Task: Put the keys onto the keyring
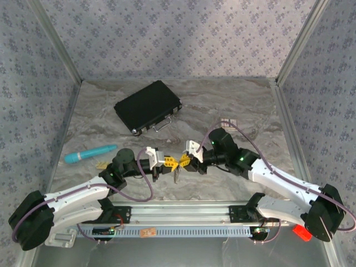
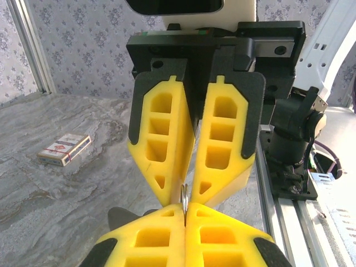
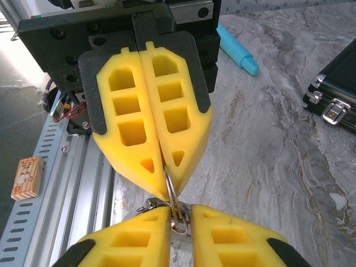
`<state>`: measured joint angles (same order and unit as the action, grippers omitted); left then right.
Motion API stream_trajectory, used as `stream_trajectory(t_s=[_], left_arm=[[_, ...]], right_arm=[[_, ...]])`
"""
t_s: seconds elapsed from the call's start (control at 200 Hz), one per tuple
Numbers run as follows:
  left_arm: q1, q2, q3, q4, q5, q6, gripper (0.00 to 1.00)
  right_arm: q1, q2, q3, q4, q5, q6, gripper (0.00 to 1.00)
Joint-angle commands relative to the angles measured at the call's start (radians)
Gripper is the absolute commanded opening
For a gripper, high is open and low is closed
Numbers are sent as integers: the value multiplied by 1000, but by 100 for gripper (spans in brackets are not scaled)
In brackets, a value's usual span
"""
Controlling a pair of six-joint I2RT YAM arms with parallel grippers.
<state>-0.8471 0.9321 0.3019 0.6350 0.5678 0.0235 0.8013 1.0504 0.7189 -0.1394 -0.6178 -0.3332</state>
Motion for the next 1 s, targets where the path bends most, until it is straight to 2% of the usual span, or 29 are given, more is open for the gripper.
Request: stream_trajectory(t_s=[0.0, 0.135, 0.195, 0.32, 0.39, 0.665, 0.994], left_arm=[[-4, 0, 25, 66, 32, -13, 0], [-5, 0, 27, 48, 30, -9, 0], [-6, -4, 35, 18, 27, -1, 0], [-5, -7, 66, -87, 14, 38, 20], [-4, -7, 85, -147, 7, 64, 25], [-4, 3, 126, -242, 10, 119, 26], [-5, 29, 147, -250, 37, 130, 23]], right_arm=[[7, 10, 28, 28, -16, 0, 13], [9, 12, 36, 0, -17, -6, 1], [9, 9, 49, -33, -6, -20, 0], [13, 12, 88, -143, 47, -76, 0], [16, 21, 117, -216, 73, -111, 0], [52, 77, 230, -415, 172, -215, 0], [84, 110, 276, -437, 181, -236, 0]])
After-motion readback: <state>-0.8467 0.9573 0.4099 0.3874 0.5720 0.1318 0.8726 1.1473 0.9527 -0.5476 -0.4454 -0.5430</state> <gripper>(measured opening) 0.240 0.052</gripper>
